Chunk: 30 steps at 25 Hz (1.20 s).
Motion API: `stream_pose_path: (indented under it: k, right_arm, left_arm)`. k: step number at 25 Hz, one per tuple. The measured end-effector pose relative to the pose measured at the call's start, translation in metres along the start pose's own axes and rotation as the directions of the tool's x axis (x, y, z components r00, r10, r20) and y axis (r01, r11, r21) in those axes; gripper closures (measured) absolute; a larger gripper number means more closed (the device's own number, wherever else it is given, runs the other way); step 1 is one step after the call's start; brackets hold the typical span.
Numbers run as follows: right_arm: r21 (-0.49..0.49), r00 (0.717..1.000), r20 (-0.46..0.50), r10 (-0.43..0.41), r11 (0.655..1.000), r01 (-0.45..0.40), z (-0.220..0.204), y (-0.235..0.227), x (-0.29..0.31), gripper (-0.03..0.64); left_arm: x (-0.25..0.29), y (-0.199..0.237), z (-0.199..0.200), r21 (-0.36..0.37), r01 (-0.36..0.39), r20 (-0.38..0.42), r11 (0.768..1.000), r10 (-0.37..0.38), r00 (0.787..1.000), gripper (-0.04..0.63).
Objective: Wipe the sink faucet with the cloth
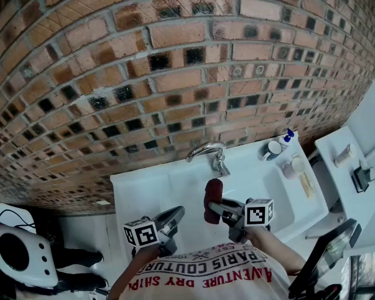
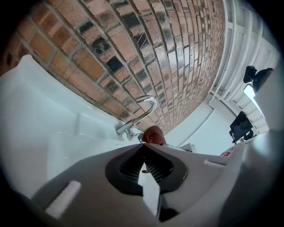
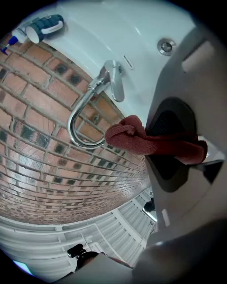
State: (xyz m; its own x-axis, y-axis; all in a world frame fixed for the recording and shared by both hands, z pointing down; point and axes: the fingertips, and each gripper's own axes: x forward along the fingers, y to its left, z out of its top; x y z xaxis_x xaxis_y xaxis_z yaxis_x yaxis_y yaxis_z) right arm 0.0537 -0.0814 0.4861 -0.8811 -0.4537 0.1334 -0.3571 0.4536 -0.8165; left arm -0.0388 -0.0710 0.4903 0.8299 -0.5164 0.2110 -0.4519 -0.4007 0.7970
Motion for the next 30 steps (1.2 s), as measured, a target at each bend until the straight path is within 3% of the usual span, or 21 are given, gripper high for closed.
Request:
stream_pose_path:
  k: [8,13,16,25,30]
  right_arm:
    - [-0.065,0.984,0.136,-0.111,0.991,0.121,0.076,-0.037,-0.010,0.522]
    - [-0.034,0.961,0.202,-0.191,0.979,0.202,0.107,-0.067,-0.011,0.522]
    - [-0.027,0.950,0.212,-0.228,0.971,0.239,0.116,-0.081,-0.009,0.523]
    - [0.011,0.920,0.226,-0.320,0.945,0.326,0.131,-0.122,-0.010,0.523]
    - [0.008,0.921,0.180,-0.345,0.937,0.350,0.132,-0.132,-0.002,0.523]
  left_arm:
    - [-0.001,0.004,0.013,0.016,-0.005,0.032,1.000,0.004,0.999,0.592]
    - [-0.001,0.008,0.009,0.001,-0.018,0.023,1.000,0.018,1.000,0.592]
    - [-0.003,0.015,0.008,0.010,-0.046,0.023,0.999,0.046,0.999,0.592]
    - [-0.001,0.023,-0.003,-0.047,-0.032,0.009,0.998,0.033,0.999,0.592]
    - [-0.001,0.026,-0.001,-0.040,-0.045,0.013,0.998,0.046,0.999,0.592]
